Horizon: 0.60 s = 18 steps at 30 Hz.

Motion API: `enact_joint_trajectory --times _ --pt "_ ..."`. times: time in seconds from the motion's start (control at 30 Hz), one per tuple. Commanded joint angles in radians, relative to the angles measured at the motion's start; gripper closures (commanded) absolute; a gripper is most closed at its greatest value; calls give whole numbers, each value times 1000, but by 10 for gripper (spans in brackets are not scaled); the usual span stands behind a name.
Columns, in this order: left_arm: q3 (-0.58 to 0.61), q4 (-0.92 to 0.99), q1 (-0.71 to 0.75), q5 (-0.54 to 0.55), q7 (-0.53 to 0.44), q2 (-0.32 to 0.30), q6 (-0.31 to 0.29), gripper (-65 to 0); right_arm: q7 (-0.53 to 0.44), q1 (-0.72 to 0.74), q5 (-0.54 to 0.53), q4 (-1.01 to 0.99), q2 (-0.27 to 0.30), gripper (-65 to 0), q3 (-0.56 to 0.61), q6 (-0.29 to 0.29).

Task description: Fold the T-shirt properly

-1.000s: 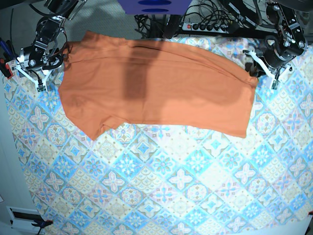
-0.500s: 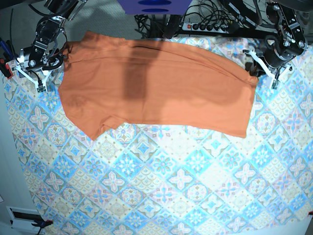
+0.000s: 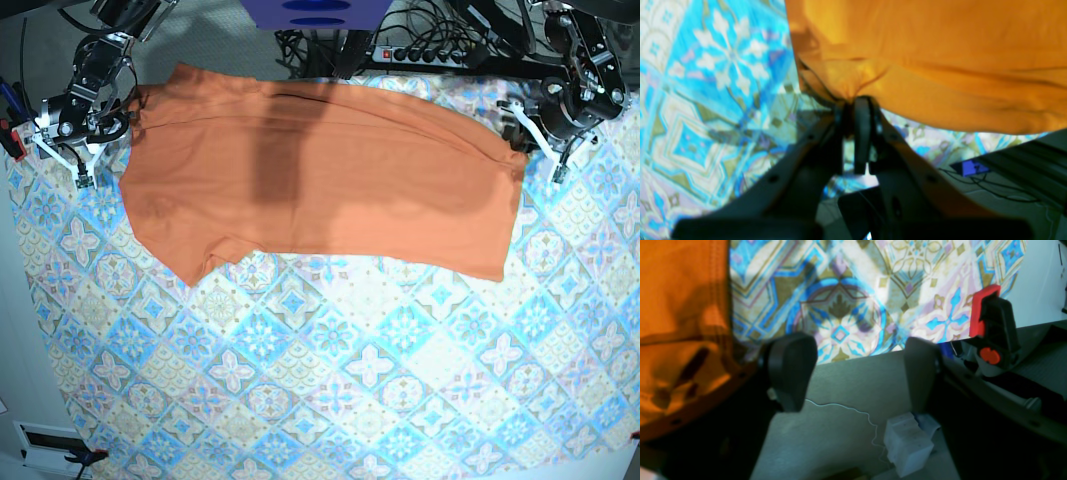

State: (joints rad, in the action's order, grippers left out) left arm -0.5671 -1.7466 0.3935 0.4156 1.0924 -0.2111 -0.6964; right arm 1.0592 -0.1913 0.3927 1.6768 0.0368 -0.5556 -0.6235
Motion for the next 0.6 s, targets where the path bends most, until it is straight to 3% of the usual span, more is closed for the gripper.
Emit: enact_joint_trajectory --times 0.0,0.57 --pt "-4 -19 -1 10 -13 -14 -2 0 -4 6 5 23 13 -432 -2 6" --pt "-4 -13 -1 10 -16 -14 -2 0 -44 3 5 23 10 -432 -2 6"
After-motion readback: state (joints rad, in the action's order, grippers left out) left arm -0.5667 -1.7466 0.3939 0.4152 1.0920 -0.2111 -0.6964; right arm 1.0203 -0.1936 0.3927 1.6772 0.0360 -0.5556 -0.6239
